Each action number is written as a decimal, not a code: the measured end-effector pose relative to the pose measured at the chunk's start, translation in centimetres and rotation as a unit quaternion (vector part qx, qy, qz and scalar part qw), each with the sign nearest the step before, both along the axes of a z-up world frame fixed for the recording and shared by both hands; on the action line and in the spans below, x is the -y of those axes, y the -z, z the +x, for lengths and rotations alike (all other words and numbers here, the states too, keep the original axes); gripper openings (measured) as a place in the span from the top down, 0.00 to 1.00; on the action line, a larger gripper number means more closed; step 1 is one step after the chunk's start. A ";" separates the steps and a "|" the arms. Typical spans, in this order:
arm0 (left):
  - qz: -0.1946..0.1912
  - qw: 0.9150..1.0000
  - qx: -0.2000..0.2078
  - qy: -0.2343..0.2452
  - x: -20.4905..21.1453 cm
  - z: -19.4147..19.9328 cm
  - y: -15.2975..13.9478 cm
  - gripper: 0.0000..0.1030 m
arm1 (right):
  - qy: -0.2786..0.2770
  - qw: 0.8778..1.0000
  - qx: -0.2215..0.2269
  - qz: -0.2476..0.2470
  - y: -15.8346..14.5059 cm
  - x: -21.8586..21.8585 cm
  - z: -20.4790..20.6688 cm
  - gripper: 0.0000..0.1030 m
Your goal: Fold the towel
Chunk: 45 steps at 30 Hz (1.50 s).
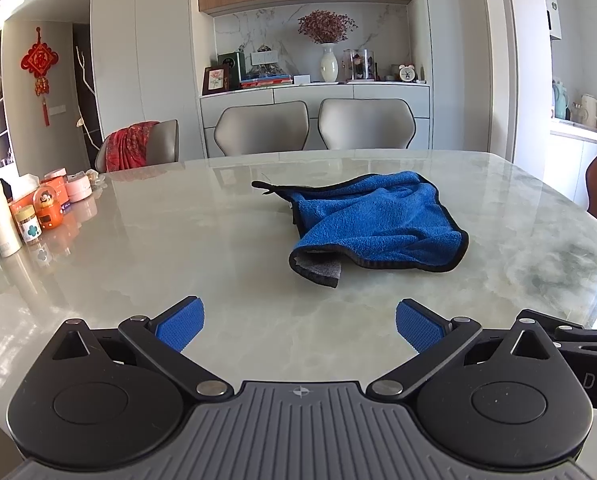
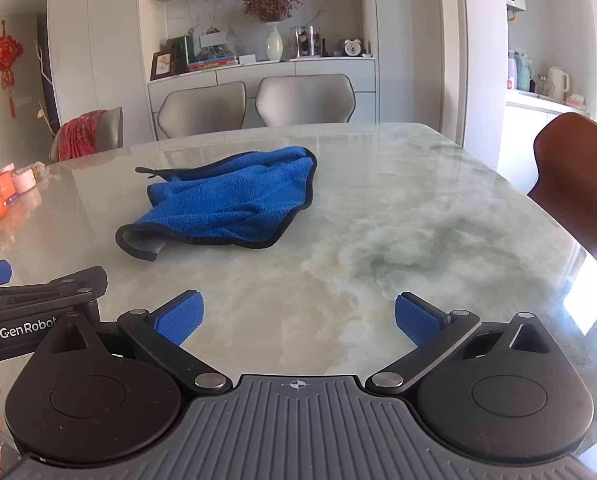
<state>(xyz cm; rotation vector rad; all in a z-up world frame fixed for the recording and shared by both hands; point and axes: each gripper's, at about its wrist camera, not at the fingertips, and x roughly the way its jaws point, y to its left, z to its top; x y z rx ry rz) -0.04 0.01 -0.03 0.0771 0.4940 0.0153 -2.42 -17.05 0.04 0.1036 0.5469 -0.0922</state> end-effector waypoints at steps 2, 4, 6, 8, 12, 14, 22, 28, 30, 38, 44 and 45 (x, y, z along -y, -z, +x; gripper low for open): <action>0.000 1.000 -0.001 0.001 0.0 0.0 0.0 0.00 | 0.000 1.000 -0.001 0.001 0.0 0.0 0.0 0.00; 0.000 1.000 -0.001 0.001 0.0 -0.1 0.1 0.00 | 0.000 1.000 -0.002 0.001 0.0 0.0 0.0 0.00; 0.000 1.000 -0.002 0.002 0.0 -0.1 0.1 0.00 | 0.000 1.000 -0.003 0.002 0.0 0.0 0.1 0.00; -0.001 1.000 -0.003 0.003 -0.2 -0.1 0.0 0.00 | 0.000 1.000 -0.001 0.001 -0.1 -0.1 -0.1 0.00; -0.006 1.000 -0.006 0.004 -0.7 -0.1 -0.2 0.00 | 0.000 1.000 -0.001 0.000 -0.1 -0.2 0.0 0.00; -0.007 1.000 -0.006 0.004 -0.8 -0.5 -0.5 0.00 | 0.000 1.000 -0.001 -0.001 -0.2 -0.2 -0.1 0.00; -0.012 1.000 -0.006 0.005 -1.5 -0.7 -0.7 0.00 | -0.002 1.000 -0.001 -0.002 -0.2 -0.2 -0.1 0.00; -0.011 1.000 -0.006 0.004 -1.8 -0.7 -0.6 0.00 | -0.002 1.000 -0.001 -0.003 -0.1 -0.1 -0.2 0.00; -0.012 1.000 -0.006 0.004 -2.1 -0.6 -0.7 0.00 | -0.002 1.000 0.000 -0.004 0.1 -0.3 -0.3 0.00; -0.013 1.000 -0.008 0.005 -3.3 -0.3 -0.9 0.00 | -0.003 1.000 -0.001 -0.004 0.0 -0.5 -0.2 0.00; -0.011 1.000 -0.009 0.004 -3.9 0.2 -1.1 0.00 | -0.004 1.000 -0.002 -0.005 -0.1 -0.5 -0.1 0.00; -0.011 1.000 -0.009 0.004 -3.9 0.3 -1.1 0.00 | -0.004 1.000 -0.002 -0.006 -0.1 -0.5 -0.1 0.00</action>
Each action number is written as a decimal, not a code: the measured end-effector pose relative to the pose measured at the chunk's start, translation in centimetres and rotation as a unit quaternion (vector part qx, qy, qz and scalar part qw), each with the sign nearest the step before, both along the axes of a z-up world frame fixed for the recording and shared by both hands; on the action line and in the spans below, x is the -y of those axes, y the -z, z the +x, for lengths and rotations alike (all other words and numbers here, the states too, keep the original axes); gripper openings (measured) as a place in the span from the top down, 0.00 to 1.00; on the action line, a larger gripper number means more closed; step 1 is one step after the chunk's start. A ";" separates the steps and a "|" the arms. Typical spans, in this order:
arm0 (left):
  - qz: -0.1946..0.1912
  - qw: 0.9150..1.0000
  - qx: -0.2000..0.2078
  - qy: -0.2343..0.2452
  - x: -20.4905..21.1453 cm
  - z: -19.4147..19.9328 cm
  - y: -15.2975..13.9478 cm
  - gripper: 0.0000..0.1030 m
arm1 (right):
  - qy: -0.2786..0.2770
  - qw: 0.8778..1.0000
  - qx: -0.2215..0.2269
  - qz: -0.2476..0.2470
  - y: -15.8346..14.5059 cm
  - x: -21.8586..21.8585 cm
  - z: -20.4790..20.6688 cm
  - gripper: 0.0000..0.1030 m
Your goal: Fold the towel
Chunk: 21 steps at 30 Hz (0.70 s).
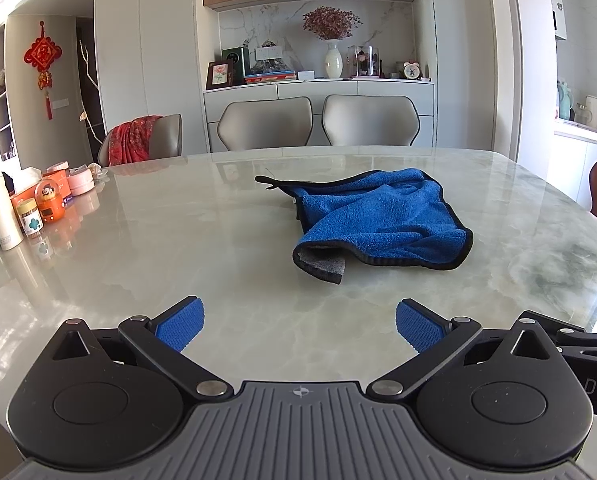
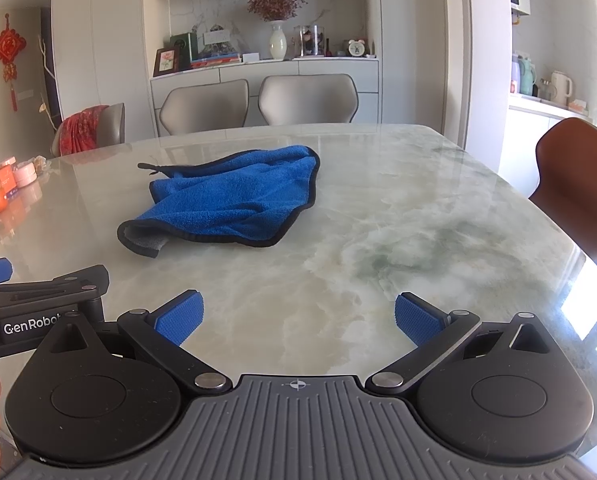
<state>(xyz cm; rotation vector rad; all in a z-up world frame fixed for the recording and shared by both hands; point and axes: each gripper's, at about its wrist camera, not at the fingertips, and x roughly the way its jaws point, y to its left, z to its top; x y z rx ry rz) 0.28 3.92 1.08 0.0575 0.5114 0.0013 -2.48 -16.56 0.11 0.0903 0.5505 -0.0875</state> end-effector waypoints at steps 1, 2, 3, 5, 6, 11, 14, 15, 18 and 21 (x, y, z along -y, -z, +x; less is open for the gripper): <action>0.000 1.000 0.000 0.000 0.0 0.1 0.0 0.00 | 0.000 1.000 0.000 0.000 0.0 0.0 0.0 0.00; 0.001 1.000 0.000 0.000 -0.1 0.1 0.0 0.00 | 0.000 1.000 0.000 0.000 0.0 0.0 0.0 0.00; 0.001 1.000 0.001 0.000 0.0 0.1 0.0 0.00 | 0.000 1.000 0.000 0.000 0.0 -0.1 0.0 0.00; 0.002 1.000 0.002 -0.001 0.1 0.1 0.1 0.00 | 0.000 1.000 0.000 -0.001 0.0 -0.1 0.0 0.00; 0.003 1.000 0.002 -0.001 0.1 0.1 0.1 0.00 | 0.000 1.000 0.000 -0.001 0.0 -0.1 0.1 0.00; 0.004 1.000 0.002 -0.002 0.4 -0.1 0.3 0.00 | 0.000 1.000 0.000 -0.001 0.0 -0.2 0.1 0.00; 0.005 1.000 0.002 -0.003 1.1 -0.4 0.3 0.00 | 0.000 1.000 -0.001 -0.001 -0.1 0.0 0.2 0.00; 0.006 1.000 0.002 -0.003 1.4 -0.5 0.4 0.00 | 0.000 1.000 -0.001 -0.001 -0.1 0.0 0.3 0.00; 0.007 1.000 0.002 -0.004 1.8 -0.6 0.4 0.00 | 0.000 1.000 -0.001 -0.001 -0.1 0.0 0.3 0.00; 0.007 1.000 0.002 -0.004 2.0 -0.6 0.5 0.00 | 0.000 1.000 -0.002 -0.001 -0.1 0.1 0.4 0.00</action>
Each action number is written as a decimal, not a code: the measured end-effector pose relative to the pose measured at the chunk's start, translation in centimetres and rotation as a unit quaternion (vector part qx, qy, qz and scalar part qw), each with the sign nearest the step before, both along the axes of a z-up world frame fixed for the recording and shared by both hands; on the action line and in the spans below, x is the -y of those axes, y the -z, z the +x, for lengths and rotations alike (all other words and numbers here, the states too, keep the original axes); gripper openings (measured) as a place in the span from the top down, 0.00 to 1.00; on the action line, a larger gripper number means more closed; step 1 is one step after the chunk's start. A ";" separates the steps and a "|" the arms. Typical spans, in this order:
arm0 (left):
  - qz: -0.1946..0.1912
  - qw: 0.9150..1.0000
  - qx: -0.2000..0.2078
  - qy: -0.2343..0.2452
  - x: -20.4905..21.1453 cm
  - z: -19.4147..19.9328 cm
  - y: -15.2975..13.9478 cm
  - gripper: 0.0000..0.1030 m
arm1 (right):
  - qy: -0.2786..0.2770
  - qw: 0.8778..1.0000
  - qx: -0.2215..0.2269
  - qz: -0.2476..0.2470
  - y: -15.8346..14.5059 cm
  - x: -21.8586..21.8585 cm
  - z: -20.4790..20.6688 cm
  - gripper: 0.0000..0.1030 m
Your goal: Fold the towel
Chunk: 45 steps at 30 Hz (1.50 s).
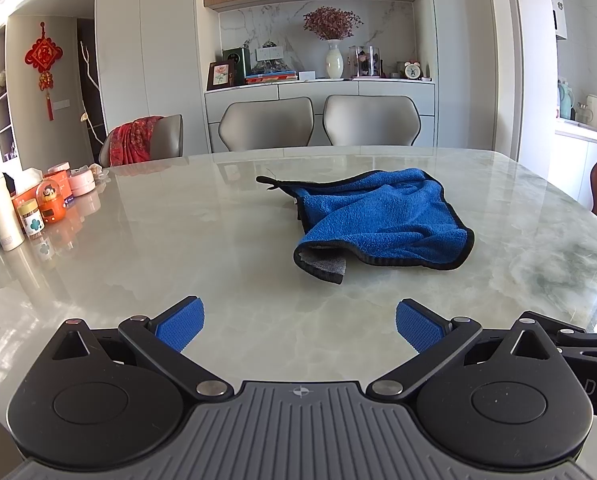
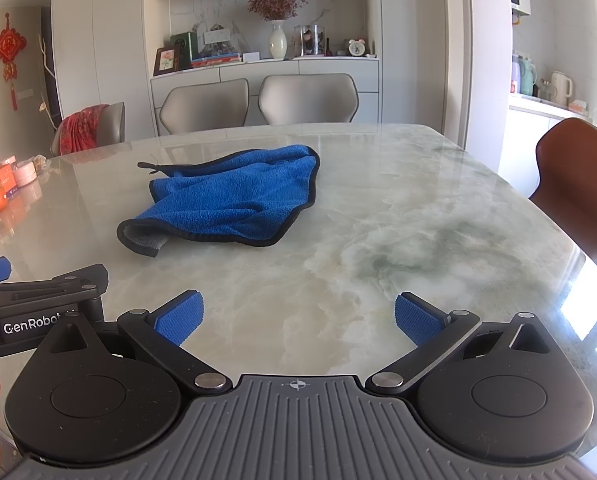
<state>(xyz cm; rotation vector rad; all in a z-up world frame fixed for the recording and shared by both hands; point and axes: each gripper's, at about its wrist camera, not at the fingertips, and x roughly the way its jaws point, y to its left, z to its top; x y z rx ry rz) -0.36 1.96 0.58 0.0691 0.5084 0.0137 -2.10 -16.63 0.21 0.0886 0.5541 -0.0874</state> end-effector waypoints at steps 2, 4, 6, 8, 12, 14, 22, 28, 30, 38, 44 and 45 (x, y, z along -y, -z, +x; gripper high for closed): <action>0.001 1.000 0.000 -0.002 0.6 0.0 0.2 0.00 | 0.000 1.000 0.000 0.000 0.0 0.0 0.0 0.00; 0.002 1.000 0.000 -0.003 1.0 0.0 0.3 0.00 | 0.000 1.000 -0.001 -0.001 0.0 0.0 0.0 0.00; 0.003 1.000 0.000 -0.003 1.0 0.1 0.3 0.00 | -0.001 1.000 -0.001 -0.002 0.0 0.0 0.1 0.00; 0.004 1.000 0.000 -0.002 1.0 0.2 0.3 0.00 | -0.001 1.000 -0.002 -0.003 0.0 0.0 0.2 0.00; 0.007 1.000 0.002 -0.002 1.2 0.6 0.2 0.00 | -0.005 1.000 -0.001 -0.009 -0.1 0.0 0.6 0.00; 0.009 1.000 0.003 -0.002 1.2 0.9 0.0 0.00 | -0.006 1.000 0.001 -0.015 -0.2 0.0 0.9 0.00; 0.016 1.000 0.003 -0.002 1.2 2.4 -0.2 0.00 | -0.026 0.998 0.007 -0.052 -0.4 0.1 2.4 0.00; 0.017 1.000 -0.003 0.006 0.9 3.9 -0.1 0.00 | -0.065 0.993 0.018 -0.092 -0.6 0.0 3.7 0.00; 0.024 1.000 -0.002 0.011 0.9 4.3 -0.1 0.00 | -0.083 0.991 0.028 -0.105 -0.7 0.0 4.2 0.00; 0.071 0.996 0.007 0.050 0.1 6.1 0.7 0.00 | -0.177 0.970 0.044 -0.159 -0.5 0.6 6.1 0.00; 0.106 0.987 0.013 0.119 -0.1 6.8 1.7 0.00 | -0.267 0.926 0.066 -0.261 0.3 0.0 7.3 0.00; 0.110 0.986 0.012 0.122 -0.1 7.0 1.9 0.00 | -0.281 0.917 0.064 -0.275 0.5 -0.2 7.5 0.00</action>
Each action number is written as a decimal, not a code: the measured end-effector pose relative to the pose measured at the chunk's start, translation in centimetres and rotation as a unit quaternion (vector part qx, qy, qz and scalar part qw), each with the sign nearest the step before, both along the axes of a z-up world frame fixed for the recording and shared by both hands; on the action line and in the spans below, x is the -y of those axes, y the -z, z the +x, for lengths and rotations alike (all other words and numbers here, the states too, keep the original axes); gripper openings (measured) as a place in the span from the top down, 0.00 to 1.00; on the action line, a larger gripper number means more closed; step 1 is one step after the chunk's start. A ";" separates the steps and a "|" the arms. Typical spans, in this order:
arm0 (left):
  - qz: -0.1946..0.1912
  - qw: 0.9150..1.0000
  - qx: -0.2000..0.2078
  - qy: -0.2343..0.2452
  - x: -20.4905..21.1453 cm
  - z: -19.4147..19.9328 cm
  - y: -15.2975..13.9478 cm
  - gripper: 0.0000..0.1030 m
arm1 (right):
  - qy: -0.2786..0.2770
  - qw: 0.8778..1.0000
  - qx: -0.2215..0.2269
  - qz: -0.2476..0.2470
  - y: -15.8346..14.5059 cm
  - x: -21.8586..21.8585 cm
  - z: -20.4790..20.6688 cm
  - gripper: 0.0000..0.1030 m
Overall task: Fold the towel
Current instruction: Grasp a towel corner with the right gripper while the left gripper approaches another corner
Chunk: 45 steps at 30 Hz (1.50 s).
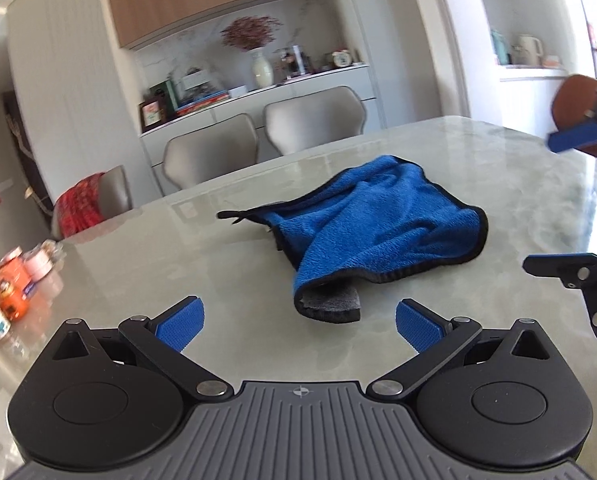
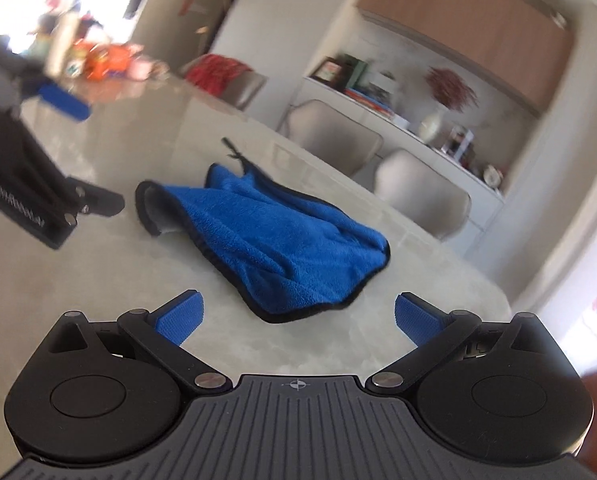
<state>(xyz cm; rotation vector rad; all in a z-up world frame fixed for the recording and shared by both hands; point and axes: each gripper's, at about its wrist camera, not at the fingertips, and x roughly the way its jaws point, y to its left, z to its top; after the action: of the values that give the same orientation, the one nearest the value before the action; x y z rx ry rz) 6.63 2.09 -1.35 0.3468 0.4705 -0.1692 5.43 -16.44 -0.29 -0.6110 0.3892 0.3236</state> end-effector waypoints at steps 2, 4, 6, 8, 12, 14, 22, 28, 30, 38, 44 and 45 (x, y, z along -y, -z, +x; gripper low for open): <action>0.001 1.000 -0.008 0.005 -0.1 0.7 0.4 0.00 | -0.019 1.000 -0.004 -0.020 0.4 -0.3 0.6 0.00; -0.011 1.000 -0.021 0.008 -0.3 1.5 0.5 0.00 | -0.039 0.999 -0.005 -0.034 0.9 -0.5 1.4 0.00; -0.026 0.999 -0.031 0.010 -0.4 2.0 0.7 0.00 | -0.052 0.998 0.004 -0.044 1.3 -0.5 1.9 0.00; -0.042 0.998 -0.039 0.012 -0.4 2.4 0.9 0.02 | -0.056 0.997 0.008 -0.047 1.5 -0.5 2.6 0.00; -0.066 0.995 -0.068 0.020 -0.2 3.5 1.4 0.05 | -0.055 0.997 0.008 -0.047 1.9 -0.5 4.0 0.15; -0.080 0.993 -0.083 0.020 -0.3 3.8 1.5 0.07 | -0.059 0.997 0.005 -0.056 2.2 -0.3 4.5 0.17; -0.129 0.985 -0.116 0.010 -1.1 5.1 1.7 0.09 | -0.127 0.976 0.026 -0.174 3.7 1.1 5.4 0.39; -0.173 0.973 -0.156 0.009 -1.4 6.4 1.9 0.15 | -0.171 0.956 0.036 -0.237 4.5 2.2 5.7 0.49; -0.172 0.972 -0.158 0.010 -1.2 6.7 2.0 0.16 | -0.177 0.948 0.042 -0.261 4.9 2.2 6.0 0.50; -0.173 0.971 -0.167 0.016 -0.7 7.6 2.6 0.22 | -0.235 0.918 0.045 -0.316 6.0 2.1 6.3 0.57; -0.188 0.967 -0.171 0.006 -1.0 8.1 2.7 0.23 | -0.256 0.902 0.059 -0.342 7.4 1.2 6.6 0.61; -0.193 0.966 -0.172 0.004 -1.0 8.2 2.7 0.23 | -0.258 0.900 0.061 -0.345 7.6 1.1 6.6 0.63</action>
<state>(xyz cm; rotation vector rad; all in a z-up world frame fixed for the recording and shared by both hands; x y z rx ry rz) 14.85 3.08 -4.00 -0.0660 0.7641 -0.3264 12.07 -17.57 -7.91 -1.4367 0.2042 0.6597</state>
